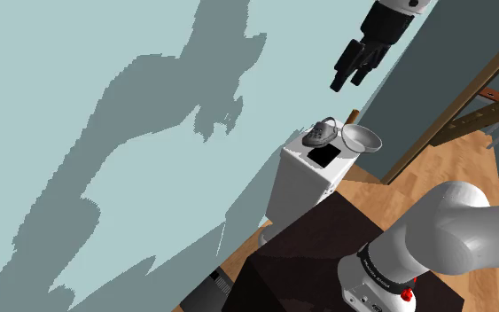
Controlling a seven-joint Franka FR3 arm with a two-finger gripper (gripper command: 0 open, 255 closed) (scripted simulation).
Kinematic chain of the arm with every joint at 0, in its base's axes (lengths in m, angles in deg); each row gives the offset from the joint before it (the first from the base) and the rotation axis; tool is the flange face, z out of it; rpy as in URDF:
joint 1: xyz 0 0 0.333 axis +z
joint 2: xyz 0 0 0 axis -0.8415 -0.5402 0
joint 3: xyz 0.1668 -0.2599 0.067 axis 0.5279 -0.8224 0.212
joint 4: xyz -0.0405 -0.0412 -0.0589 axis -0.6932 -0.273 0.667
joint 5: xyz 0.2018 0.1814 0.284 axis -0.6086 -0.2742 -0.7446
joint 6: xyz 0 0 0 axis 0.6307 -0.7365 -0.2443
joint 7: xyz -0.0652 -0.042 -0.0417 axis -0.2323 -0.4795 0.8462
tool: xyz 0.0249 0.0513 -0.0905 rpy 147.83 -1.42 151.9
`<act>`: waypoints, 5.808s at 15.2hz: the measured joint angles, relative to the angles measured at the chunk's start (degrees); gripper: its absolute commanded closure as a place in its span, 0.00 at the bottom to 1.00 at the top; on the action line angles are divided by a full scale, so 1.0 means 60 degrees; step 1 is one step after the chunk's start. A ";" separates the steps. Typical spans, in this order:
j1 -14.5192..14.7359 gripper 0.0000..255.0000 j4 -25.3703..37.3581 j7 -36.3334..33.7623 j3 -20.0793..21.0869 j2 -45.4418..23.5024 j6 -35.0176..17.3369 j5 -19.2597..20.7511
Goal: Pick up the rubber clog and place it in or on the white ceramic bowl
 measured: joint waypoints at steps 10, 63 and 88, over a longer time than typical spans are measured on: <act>-0.0680 0.00 -0.1096 0.0658 -0.1017 -0.0626 -0.2010 0.0814; -0.3354 1.00 0.1876 0.5566 -0.4151 -1.0708 -1.0288 -0.2383; -0.2878 1.00 0.2527 0.4690 -0.4771 -0.9188 -0.8244 -0.1098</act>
